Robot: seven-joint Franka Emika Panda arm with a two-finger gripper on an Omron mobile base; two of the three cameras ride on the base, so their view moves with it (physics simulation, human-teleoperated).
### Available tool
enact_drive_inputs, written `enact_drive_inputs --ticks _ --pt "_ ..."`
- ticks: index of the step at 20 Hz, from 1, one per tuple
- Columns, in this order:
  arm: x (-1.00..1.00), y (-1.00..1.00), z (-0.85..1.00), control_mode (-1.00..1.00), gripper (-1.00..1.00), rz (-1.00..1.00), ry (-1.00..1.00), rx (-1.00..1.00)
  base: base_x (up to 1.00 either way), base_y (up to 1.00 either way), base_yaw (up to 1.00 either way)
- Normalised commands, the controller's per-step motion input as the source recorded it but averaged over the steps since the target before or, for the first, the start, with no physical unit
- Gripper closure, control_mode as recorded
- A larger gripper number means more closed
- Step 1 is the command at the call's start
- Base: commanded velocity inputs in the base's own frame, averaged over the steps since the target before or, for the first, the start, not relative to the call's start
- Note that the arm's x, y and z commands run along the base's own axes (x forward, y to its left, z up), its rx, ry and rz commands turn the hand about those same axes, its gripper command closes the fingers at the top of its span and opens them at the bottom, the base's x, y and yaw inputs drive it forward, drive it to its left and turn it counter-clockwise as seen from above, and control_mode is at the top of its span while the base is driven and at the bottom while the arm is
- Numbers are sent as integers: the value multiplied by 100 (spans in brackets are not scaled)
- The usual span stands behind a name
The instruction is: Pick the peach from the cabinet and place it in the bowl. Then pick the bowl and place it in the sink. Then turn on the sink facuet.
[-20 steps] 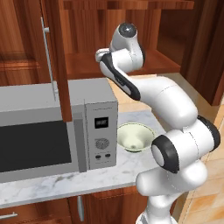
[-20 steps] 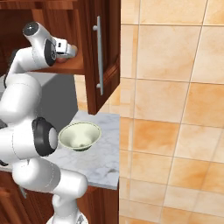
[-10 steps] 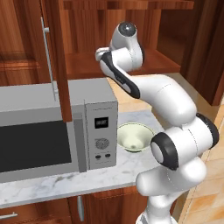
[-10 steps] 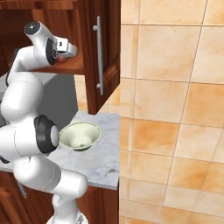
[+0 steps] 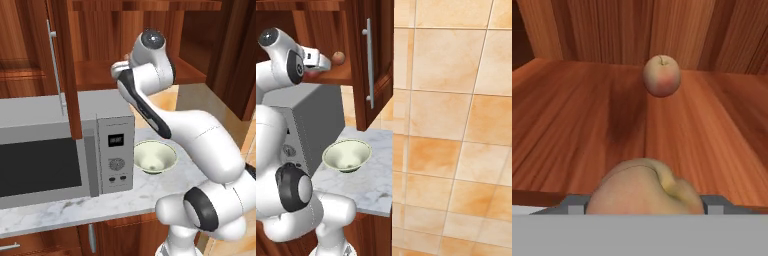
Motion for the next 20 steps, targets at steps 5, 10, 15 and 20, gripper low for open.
enact_drive_inputs --ticks 5,10,15,20 --pt "-100 -8 -11 -100 100 -1 -7 0 0 0 0" --pt "-100 -31 -32 -100 100 -10 1 0 0 0 0" --pt "-100 -57 -55 -100 100 -24 13 0 0 0 0" --pt "-63 -49 -94 -100 100 -17 29 0 0 0 0"
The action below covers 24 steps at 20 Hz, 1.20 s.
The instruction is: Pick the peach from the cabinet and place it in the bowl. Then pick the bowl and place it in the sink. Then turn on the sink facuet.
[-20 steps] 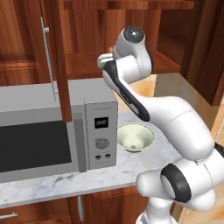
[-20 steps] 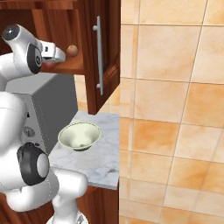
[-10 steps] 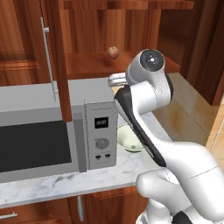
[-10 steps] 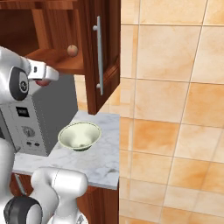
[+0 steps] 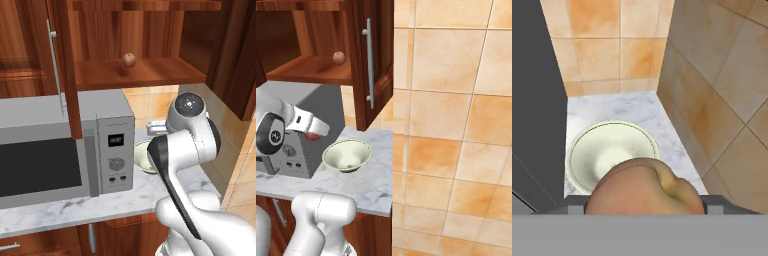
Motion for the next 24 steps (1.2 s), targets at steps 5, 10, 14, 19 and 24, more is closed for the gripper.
enact_drive_inputs --ticks 5,10,14,19,24 --pt "13 -32 -99 -100 100 -7 38 4 0 0 0" --pt "47 -2 -79 -100 100 -8 12 0 0 0 0" --pt "62 0 -46 -100 100 -6 0 0 0 0 0" --pt "61 0 -27 -100 100 0 5 5 0 0 0" --pt "61 0 -33 -100 100 1 6 5 0 0 0"
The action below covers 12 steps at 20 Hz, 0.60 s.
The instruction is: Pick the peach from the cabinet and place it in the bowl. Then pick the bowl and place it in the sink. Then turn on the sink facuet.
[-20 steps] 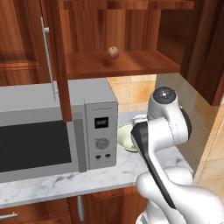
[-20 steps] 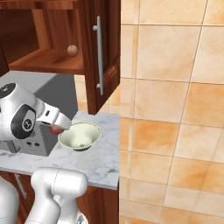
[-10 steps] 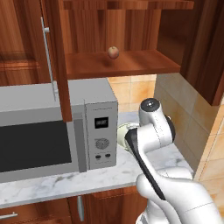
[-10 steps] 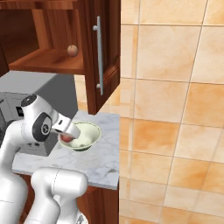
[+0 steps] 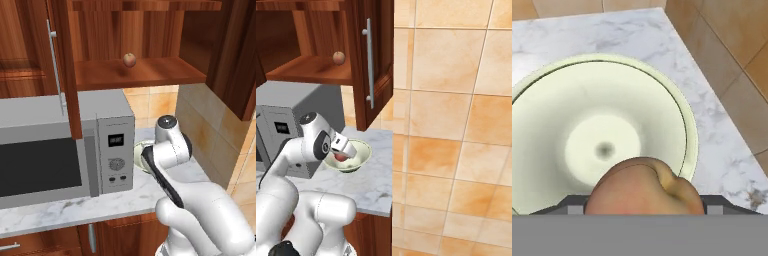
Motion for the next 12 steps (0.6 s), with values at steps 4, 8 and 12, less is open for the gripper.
enact_drive_inputs --ticks 4,8,12 --pt "46 0 -30 -100 100 0 5 2 0 0 0" --pt "36 1 -33 -100 100 0 4 1 0 0 0" --pt "25 3 -40 -100 100 0 5 0 0 0 0"
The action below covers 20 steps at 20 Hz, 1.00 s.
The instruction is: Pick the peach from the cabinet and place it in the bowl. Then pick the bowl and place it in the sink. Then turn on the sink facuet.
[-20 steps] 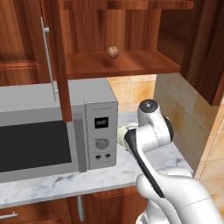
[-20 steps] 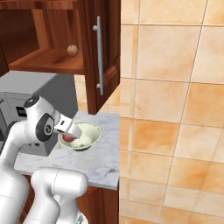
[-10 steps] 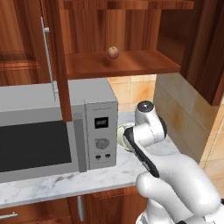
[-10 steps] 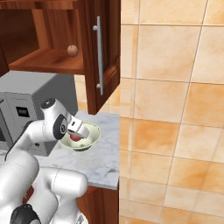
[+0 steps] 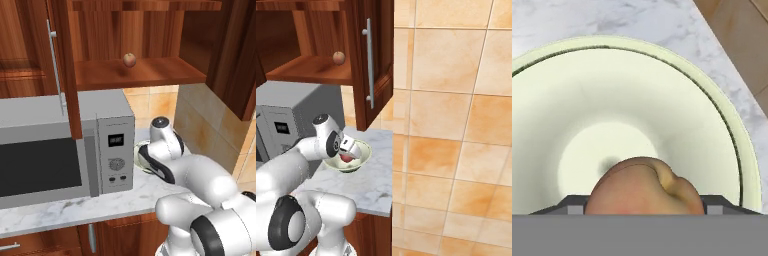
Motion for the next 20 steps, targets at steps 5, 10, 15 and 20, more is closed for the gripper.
enact_drive_inputs --ticks 5,10,15,20 --pt "24 2 -37 -100 100 0 5 0 0 0 0" --pt "28 3 -26 -100 100 0 1 0 0 0 0" --pt "27 6 -7 -100 -100 0 0 0 0 0 0" --pt "8 2 0 -100 -100 0 0 1 0 0 0"
